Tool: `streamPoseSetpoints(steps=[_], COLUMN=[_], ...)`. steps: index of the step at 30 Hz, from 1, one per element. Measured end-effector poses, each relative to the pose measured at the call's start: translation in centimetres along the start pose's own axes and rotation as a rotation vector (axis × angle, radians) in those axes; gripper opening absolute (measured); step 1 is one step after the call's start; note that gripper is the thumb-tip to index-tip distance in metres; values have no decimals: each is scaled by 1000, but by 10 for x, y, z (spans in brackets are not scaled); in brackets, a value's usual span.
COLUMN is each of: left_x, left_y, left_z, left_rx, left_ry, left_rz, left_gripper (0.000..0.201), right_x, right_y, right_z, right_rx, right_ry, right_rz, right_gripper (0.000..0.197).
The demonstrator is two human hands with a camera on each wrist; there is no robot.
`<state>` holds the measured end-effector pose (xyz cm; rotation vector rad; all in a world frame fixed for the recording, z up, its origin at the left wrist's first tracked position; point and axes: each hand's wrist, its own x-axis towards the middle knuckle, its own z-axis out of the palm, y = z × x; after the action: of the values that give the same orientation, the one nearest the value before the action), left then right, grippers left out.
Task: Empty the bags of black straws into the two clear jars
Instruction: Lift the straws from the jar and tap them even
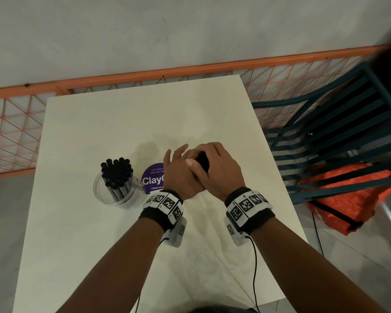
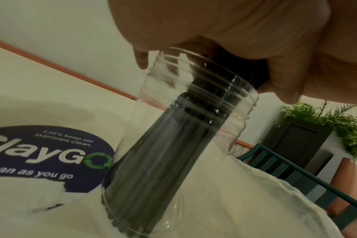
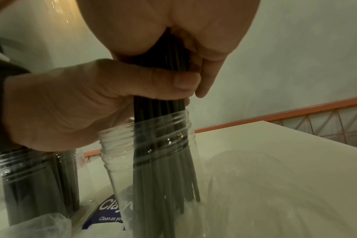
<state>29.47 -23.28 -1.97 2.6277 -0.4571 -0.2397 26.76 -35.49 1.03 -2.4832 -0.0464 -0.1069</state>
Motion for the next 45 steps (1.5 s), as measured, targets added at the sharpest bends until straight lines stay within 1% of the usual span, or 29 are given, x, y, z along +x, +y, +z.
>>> streamPoseSetpoints(steps=[3, 5, 7, 12, 16, 21, 24, 27, 29, 33, 35, 37, 38, 40, 42, 44, 45], left_x=[-1, -1, -1, -1, -2, -2, -2, -2, -2, -2, -2, -2, -2, -4, -5, -6, -7], left_y=[-1, 0, 1, 0, 2, 0, -3, -5, -5, -5, -5, -5, -5, -5, -3, -3, -4], left_z=[-1, -2, -2, 0, -1, -1, 2, 4, 4, 4, 5, 3, 2, -1, -3, -4, -6], left_rx=[-59, -53, -52, -43, -55, -31, 9, -8, -32, -23, 0, -10, -28, -51, -66, -92, -104], left_ry=[30, 42, 48, 27, 60, 59, 61, 114, 148, 167, 169, 93, 55, 30, 30, 30, 30], left_rz=[-23, -19, -21, -29, -14, 24, 42, 65, 82, 120, 124, 72, 44, 19, 10, -11, -24], left_gripper=[68, 64, 60, 66, 64, 67, 69, 69, 75, 85, 98, 118, 125, 128, 128, 132, 135], right_x=[-1, -2, -3, -1, -1, -2, -2, -3, -4, -6, -7, -9, -10, -14, -19, -26, -31], right_y=[-1, -1, -1, 1, 0, 3, 3, 0, -2, -3, -1, 6, 12, 26, 42, 60, 70], right_z=[0, -1, -2, -4, -5, -4, -5, -7, -10, -19, -26, -33, -36, -41, -44, -46, -45], right_rx=[-31, -64, -109, -150, -128, -131, -118, -91, -75, -29, 8, 62, 88, 140, 189, 183, 150], right_ry=[-7, -1, 0, -8, -5, -9, -4, 20, 43, 92, 137, 172, 195, 244, 265, 243, 205], right_rz=[-15, -16, -21, -30, -21, -28, -22, -9, -8, -2, 1, 38, 74, 169, 267, 354, 404], right_gripper=[55, 65, 71, 71, 75, 74, 77, 81, 81, 80, 77, 72, 68, 62, 60, 60, 60])
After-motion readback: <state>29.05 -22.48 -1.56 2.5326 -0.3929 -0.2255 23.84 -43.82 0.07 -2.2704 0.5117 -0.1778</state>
